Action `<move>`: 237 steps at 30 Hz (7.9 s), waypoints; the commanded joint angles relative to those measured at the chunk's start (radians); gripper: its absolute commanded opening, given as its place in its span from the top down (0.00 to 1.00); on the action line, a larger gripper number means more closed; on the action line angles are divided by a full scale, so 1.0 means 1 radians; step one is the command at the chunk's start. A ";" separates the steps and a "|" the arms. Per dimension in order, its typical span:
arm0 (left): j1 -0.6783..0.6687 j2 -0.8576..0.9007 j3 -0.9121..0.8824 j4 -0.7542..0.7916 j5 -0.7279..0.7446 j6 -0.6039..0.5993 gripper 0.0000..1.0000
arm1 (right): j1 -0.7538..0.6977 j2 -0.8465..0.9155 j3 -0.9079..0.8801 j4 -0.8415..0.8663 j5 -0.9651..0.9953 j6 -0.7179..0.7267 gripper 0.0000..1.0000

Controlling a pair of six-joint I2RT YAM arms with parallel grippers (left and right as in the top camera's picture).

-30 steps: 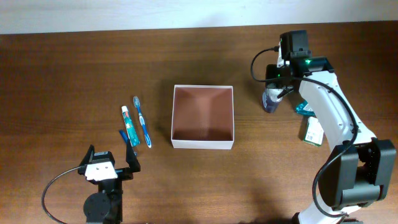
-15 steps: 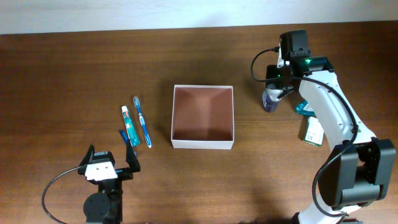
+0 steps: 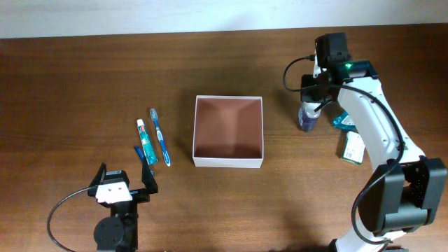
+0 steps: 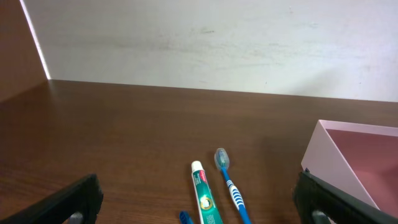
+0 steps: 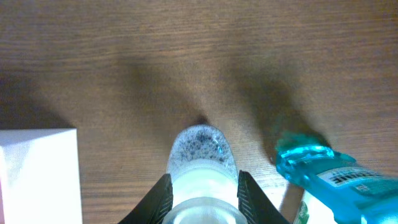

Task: Pack container
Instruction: 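Lower the right gripper and close it on the soap bottle's pump head, then lift the soap bottle and carry it left over the box, then lower the soap bottle into the box and open the right gripper, then raise the right gripper and move it right toward the mouthwash bottle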

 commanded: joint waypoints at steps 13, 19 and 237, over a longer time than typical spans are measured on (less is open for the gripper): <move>0.005 -0.009 -0.005 0.002 -0.011 -0.013 0.01 | 0.103 -0.061 0.227 -0.193 0.023 0.035 0.73; 0.005 -0.009 -0.005 0.002 -0.011 -0.013 0.01 | 0.156 -0.061 0.362 -0.304 0.023 0.080 0.74; 0.005 -0.009 -0.005 0.002 -0.011 -0.013 0.01 | -0.240 0.017 0.432 -0.585 0.202 0.093 0.21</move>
